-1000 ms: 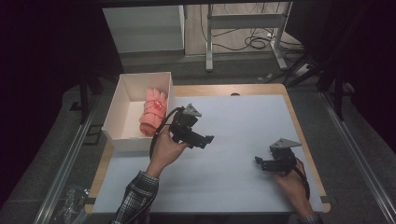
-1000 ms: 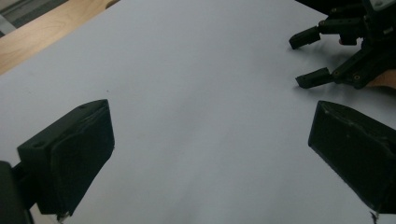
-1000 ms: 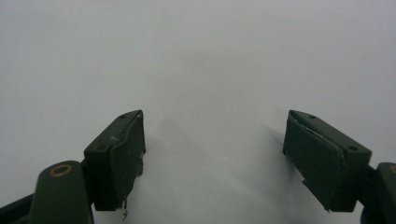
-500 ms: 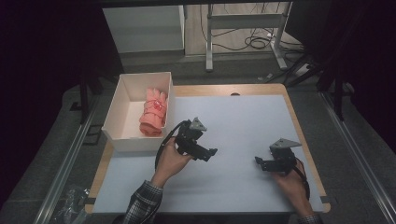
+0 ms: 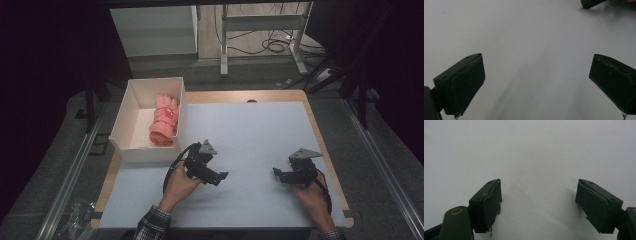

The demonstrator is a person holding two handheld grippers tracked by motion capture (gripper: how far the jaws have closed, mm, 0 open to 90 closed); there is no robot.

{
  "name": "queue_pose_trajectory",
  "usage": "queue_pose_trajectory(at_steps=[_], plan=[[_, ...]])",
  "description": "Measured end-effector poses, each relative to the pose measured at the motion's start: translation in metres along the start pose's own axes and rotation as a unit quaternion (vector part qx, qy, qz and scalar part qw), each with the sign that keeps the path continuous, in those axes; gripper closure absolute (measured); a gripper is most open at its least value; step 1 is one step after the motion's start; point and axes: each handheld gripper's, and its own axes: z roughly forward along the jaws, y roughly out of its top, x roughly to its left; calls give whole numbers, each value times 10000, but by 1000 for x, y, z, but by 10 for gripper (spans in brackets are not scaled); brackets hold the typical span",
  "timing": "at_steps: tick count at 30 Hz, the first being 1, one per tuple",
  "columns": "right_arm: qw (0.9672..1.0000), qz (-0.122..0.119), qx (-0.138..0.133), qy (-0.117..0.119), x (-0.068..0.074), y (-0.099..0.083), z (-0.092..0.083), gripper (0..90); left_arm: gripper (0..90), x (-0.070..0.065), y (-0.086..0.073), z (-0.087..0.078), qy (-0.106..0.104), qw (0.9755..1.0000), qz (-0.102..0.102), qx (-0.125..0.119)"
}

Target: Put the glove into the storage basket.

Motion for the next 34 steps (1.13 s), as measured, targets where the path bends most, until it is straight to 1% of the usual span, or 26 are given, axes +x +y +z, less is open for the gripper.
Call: queue_pose_trajectory(at_steps=[2, 7, 12, 20, 22, 24, 26, 28, 29, 30, 32, 34], plan=[[10000, 0, 1, 0, 0, 0, 0, 212, 9, 0, -5, 1, 14, 10000, -11, 3], [10000, -4, 1, 1, 0, 0, 0, 212, 11, 2, -19, 6, -62, 9999, -130, -2], [10000, -6, 1, 0, 0, 0, 0, 212, 11, 4, -32, 12, -72, 9998, -162, 67], [10000, -6, 1, -2, 0, 0, 0, 211, 11, 4, -47, 18, -46, 9997, -223, 127], [10000, -5, 1, -2, 0, 0, 0, 211, 11, 4, -50, 20, -28, 9997, -173, 177], [10000, -2, 0, -3, 0, 0, 0, 211, 7, 3, -52, 21, 3, 9999, -121, 73], [10000, -5, 1, -3, 0, 0, 0, 211, 7, 3, -53, 21, 15, 9999, -94, 50], [10000, -6, 2, -3, 0, 0, 0, 211, 4, 1, -54, 22, 97, 9999, 17, 90], [10000, -8, 1, -4, 0, 0, 0, 210, 3, -2, -53, 23, 196, 9996, 103, 146], [10000, -6, 1, -4, 0, 0, 0, 210, 0, -3, -53, 23, 233, 9995, 142, 162], [10000, -5, -1, -1, 0, 0, 0, 210, 0, -2, -53, 23, 214, 9996, 123, 167], [10000, -2, 2, -2, 0, 0, 0, 210, 0, -4, -53, 23, 270, 9994, 111, 170]])
